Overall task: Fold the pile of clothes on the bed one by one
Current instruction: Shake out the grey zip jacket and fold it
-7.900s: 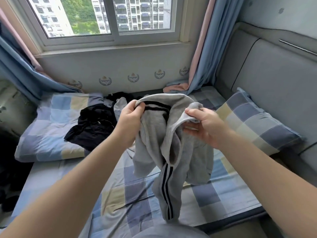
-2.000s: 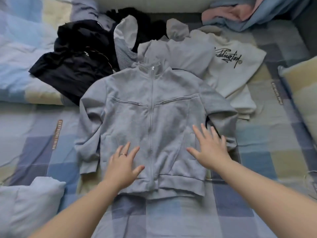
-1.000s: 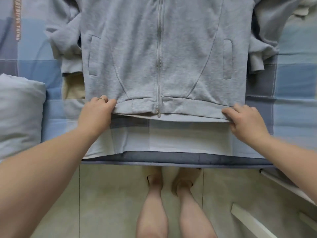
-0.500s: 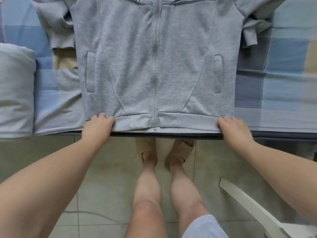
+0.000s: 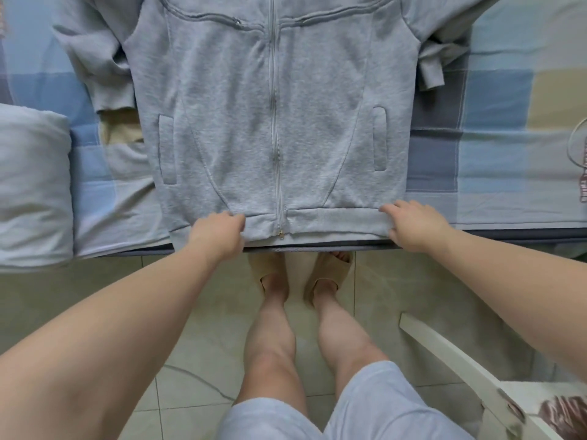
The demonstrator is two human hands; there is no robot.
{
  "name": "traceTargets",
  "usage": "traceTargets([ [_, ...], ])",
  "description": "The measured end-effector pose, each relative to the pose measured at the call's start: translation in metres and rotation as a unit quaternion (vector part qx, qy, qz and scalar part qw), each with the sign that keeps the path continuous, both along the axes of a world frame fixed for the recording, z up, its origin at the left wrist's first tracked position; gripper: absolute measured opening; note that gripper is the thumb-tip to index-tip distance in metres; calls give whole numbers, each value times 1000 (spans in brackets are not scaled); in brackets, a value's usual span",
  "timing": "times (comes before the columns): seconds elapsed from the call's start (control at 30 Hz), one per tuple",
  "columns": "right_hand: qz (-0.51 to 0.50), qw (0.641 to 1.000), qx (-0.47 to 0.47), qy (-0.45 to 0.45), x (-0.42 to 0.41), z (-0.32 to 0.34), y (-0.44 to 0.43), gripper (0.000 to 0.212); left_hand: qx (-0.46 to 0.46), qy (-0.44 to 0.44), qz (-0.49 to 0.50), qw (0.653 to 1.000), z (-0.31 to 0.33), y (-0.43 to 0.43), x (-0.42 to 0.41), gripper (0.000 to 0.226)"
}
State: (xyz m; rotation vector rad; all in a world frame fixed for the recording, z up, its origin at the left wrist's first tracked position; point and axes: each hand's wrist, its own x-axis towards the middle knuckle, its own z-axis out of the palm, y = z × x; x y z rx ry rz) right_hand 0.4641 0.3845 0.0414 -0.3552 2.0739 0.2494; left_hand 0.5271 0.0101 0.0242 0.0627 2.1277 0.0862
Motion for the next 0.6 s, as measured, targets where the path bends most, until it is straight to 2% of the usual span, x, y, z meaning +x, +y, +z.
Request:
traceTargets([
  [0.13,-112,994,-12,4,-27,17,4,56,54,5,29,998,19,30,-29,32],
  [0.33,-334,939,-40,67,-97,30,90,58,90,45,21,995,24,113,-113,33],
  [0.5,-428,895,-68,103,-163,12,182,60,107,85,44,990,10,219,-182,41],
  [0.6,-464,870,-139,91,-197,-12,207,57,129,115,96,980,-4,280,-218,52],
])
